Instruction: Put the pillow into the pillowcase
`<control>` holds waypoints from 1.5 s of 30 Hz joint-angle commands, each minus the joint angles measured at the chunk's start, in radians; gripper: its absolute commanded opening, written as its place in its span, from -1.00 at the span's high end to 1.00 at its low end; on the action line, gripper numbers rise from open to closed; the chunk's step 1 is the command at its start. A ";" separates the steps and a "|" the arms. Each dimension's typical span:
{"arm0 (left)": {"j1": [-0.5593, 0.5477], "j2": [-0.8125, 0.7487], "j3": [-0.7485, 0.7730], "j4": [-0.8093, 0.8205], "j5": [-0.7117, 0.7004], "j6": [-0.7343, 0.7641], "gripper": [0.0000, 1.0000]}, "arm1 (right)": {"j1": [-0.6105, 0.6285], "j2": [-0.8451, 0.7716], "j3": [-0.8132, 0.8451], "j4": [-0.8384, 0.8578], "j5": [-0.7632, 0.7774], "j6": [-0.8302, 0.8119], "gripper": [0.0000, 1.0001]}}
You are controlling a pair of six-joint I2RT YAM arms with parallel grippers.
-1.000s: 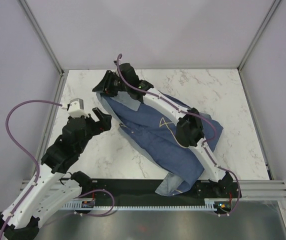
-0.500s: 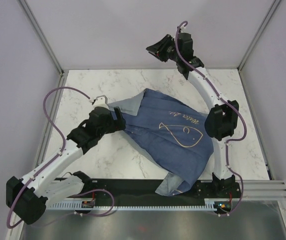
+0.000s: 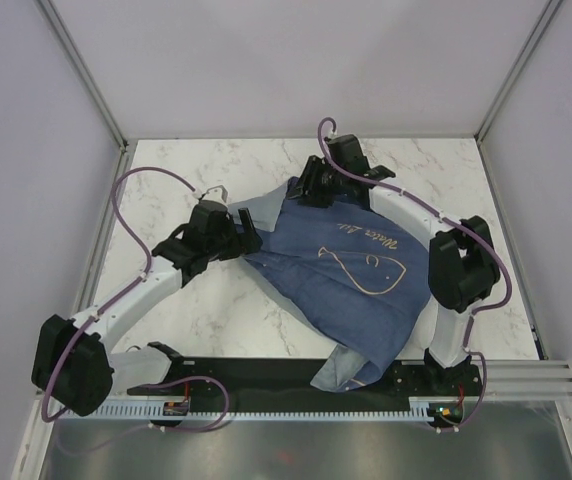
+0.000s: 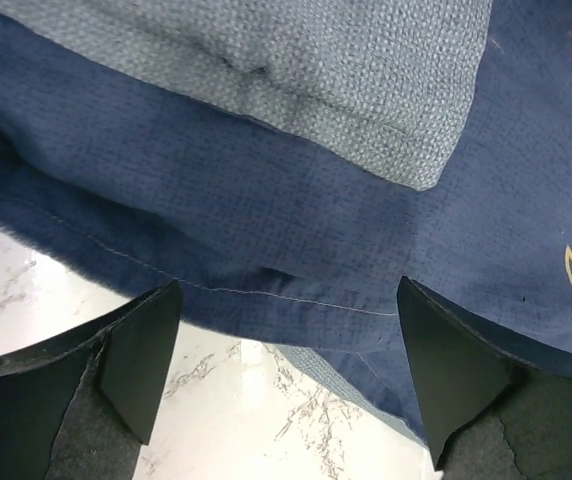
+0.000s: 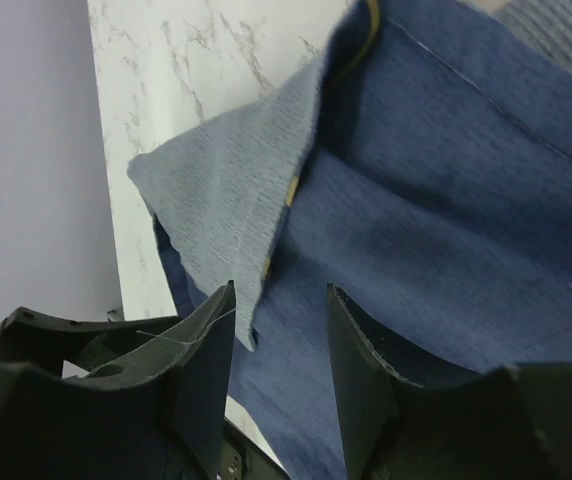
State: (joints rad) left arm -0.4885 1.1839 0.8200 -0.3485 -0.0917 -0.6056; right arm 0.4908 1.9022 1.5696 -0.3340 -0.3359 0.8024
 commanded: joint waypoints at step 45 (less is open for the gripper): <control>0.168 0.243 0.229 0.060 0.257 0.087 -0.57 | -0.196 0.721 0.745 0.696 0.087 0.515 -0.24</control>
State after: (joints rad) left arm -0.3134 1.3880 1.0599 -0.2855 0.0742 -0.5369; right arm 0.2836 2.6263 2.2509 0.2543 -0.2981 1.2938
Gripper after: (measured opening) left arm 0.780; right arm 0.536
